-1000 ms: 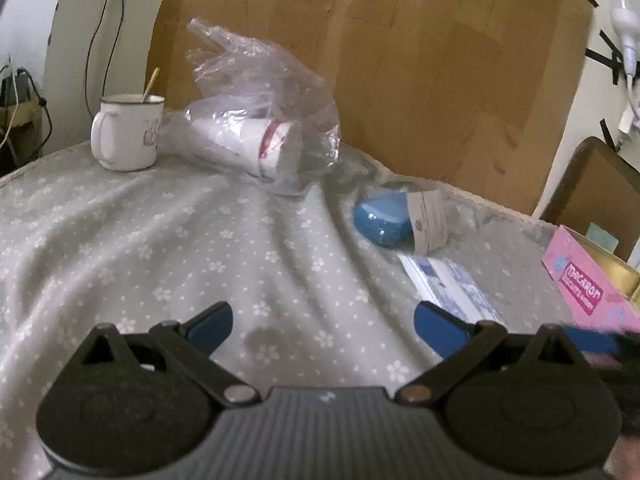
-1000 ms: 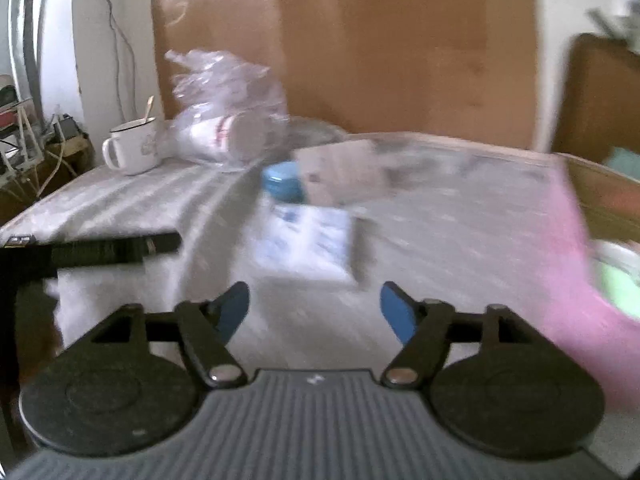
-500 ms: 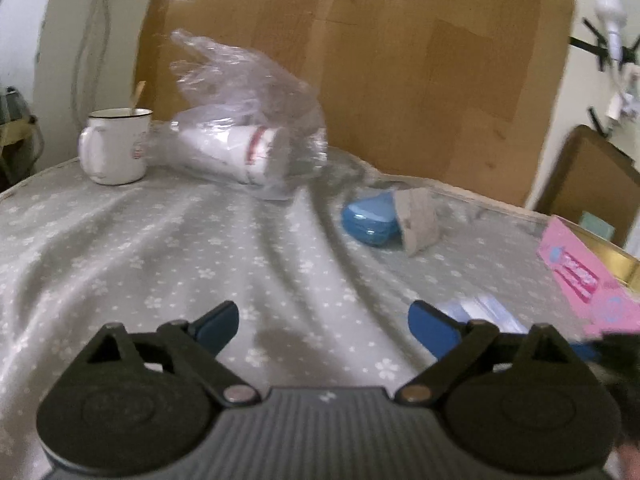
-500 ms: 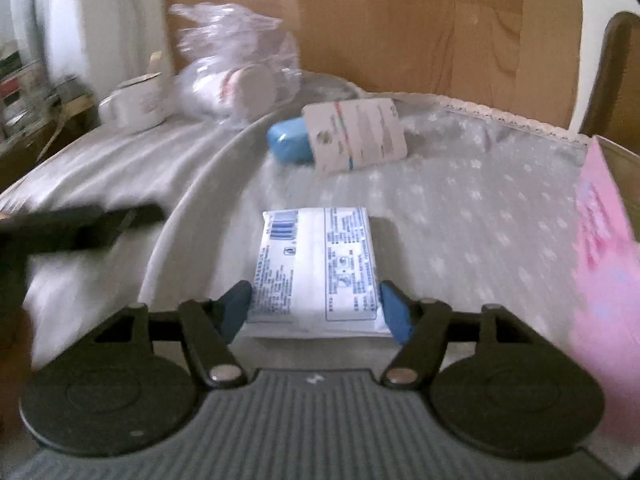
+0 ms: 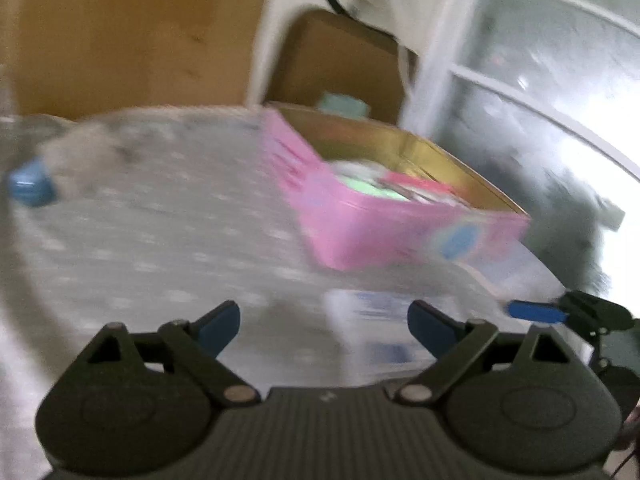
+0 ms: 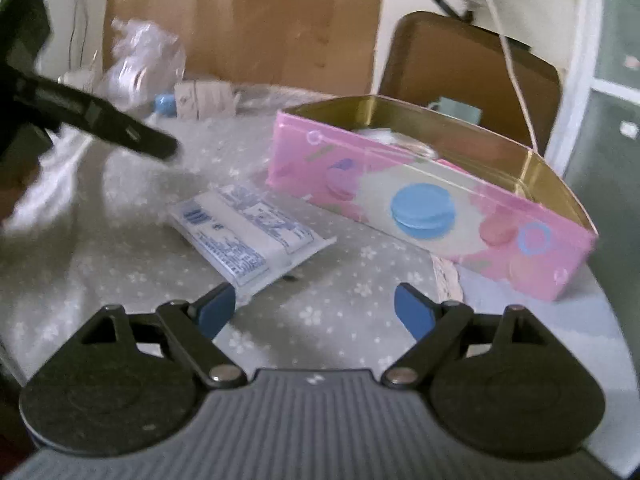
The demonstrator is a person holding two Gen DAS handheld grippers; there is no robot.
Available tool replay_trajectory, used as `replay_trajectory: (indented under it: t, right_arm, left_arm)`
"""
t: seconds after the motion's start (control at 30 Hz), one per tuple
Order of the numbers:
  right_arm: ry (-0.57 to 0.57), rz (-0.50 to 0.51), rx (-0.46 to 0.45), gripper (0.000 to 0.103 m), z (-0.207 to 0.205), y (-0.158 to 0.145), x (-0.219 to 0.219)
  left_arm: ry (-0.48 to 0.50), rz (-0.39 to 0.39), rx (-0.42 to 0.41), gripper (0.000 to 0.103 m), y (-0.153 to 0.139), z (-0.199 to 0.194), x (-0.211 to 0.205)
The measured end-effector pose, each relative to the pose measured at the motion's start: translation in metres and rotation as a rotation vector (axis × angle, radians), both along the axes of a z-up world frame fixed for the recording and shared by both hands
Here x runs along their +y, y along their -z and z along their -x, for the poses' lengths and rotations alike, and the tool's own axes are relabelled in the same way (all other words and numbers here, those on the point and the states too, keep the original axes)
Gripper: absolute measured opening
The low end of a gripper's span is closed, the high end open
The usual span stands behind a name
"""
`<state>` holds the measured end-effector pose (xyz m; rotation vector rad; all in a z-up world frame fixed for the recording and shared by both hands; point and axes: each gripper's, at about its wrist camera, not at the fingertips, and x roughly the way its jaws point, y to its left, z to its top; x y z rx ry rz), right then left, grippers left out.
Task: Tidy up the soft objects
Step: 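Take the tissue pack with the left gripper and drop it into the tin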
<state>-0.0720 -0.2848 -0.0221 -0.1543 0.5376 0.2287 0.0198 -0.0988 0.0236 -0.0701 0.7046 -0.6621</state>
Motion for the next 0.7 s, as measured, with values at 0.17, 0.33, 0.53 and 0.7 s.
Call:
replay_trajectory:
  t: [0.17,0.33,0.53,0.7]
  right_arm:
    - [-0.051,-0.055,-0.015,0.087,-0.005,0.006,0.011]
    - [-0.109,-0.152,0.003,0.047,-0.019,0.006,0.022]
    - [-0.120,-0.188,-0.197,0.046,-0.011,-0.036,0.016]
    - [0.003,-0.140,-0.274,0.046,-0.064,-0.068,-0.012]
  left_arm:
    - [0.016,-0.054,0.046,0.085,0.014,0.000,-0.029]
    - [0.023,-0.076,0.024,0.056,0.008,0.011,-0.029]
    - [0.042,0.040,-0.133,0.062,-0.062,0.009,-0.016]
    - [0.059,0.019,-0.195,0.065,-0.087,-0.048,-0.072]
